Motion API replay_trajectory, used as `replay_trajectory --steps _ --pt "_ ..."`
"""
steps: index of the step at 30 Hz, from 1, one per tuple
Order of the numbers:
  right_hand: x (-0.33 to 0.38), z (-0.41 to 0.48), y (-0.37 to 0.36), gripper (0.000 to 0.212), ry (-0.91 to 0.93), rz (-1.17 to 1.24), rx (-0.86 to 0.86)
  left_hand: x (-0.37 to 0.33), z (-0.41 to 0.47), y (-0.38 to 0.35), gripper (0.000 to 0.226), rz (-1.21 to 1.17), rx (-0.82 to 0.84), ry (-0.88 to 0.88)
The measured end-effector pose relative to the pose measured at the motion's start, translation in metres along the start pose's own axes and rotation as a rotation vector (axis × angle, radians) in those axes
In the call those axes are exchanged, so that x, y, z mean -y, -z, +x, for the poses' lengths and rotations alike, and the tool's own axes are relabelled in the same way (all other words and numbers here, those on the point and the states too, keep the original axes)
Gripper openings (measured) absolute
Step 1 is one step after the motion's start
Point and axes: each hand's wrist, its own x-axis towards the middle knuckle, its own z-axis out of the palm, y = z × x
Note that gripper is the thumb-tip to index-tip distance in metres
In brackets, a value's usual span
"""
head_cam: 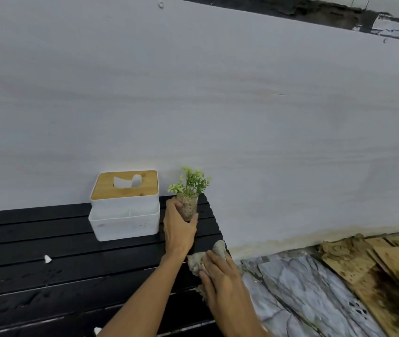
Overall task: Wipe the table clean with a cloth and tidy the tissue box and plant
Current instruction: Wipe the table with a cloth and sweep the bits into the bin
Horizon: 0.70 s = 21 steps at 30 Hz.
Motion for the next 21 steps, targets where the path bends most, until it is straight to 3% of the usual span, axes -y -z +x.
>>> replay_trajectory --steps 5,8,15,21 --pt "-0.001 0.0 -0.002 0.047 -0.009 0.0 -0.004 0.001 0.012 -0.002 0.046 0.015 -0.015 0.037" --pt "0.002 0.0 0.0 0.06 -0.02 -0.005 0.017 -0.001 0.012 0.0 0.046 0.034 -0.019 0.021" --pt "0.007 0.018 -0.005 0.032 -0.111 0.041 0.002 -0.024 -0.006 0.03 0.047 -0.026 0.001 -0.076" --pt "0.014 0.069 -0.017 0.038 -0.23 0.122 0.032 -0.069 -0.014 0.101 0.048 -0.113 0.053 -0.156"
